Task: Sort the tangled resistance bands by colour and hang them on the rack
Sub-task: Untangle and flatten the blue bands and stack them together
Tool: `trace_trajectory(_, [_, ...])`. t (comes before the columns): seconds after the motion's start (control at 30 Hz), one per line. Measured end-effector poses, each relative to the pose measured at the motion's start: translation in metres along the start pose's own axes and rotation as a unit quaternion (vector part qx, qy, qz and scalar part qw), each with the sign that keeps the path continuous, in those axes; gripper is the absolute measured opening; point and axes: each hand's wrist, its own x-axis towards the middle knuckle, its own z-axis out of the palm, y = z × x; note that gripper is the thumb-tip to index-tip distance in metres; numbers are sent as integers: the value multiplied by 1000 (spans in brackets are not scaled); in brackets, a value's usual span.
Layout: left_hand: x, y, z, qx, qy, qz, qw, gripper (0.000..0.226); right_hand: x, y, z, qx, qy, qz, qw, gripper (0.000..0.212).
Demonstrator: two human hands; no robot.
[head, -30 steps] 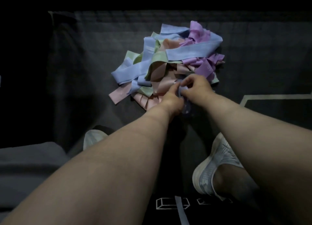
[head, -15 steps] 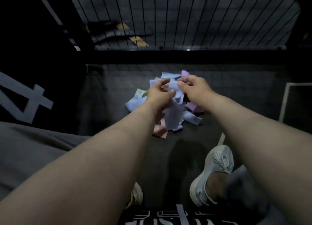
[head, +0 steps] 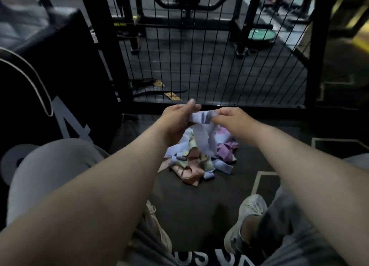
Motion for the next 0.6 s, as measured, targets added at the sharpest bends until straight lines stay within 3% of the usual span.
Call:
trace_trajectory(0.07, [-12,9,-3,-10,-62,20,998,43,-14,-15,-2,57,0,10,998,13])
trace_trajectory(0.13, [-22,15,-4,28,-98,38,994,38,-26,-28,-4,111,-20,22,993,9])
trace_trajectory(0.23, [-27,20,0,73,-38,72,994,36,-35,-34,-7,146,-50,41,987,11])
trace_trajectory(0.33, [-34,31,10,38,-19,68,997,15,-45,-34,-9,135,-57,38,988,5])
trace_trajectory(0.43, [-41,37,22,54,-37,62,996,19,-51,-29,-12,160,-53,23,985,41])
trace_trajectory(0.47, [-41,36,26,67,-37,63,995,21,-52,-29,-14,149,-56,6,987,43])
trace_trajectory(0.57, [-45,35,35,104,-32,60,992,22,-52,-29,-20,64,-34,-57,996,14])
trace_trajectory(0.6, [-48,35,39,109,-29,61,992,22,-53,-31,-22,31,-14,-75,997,15])
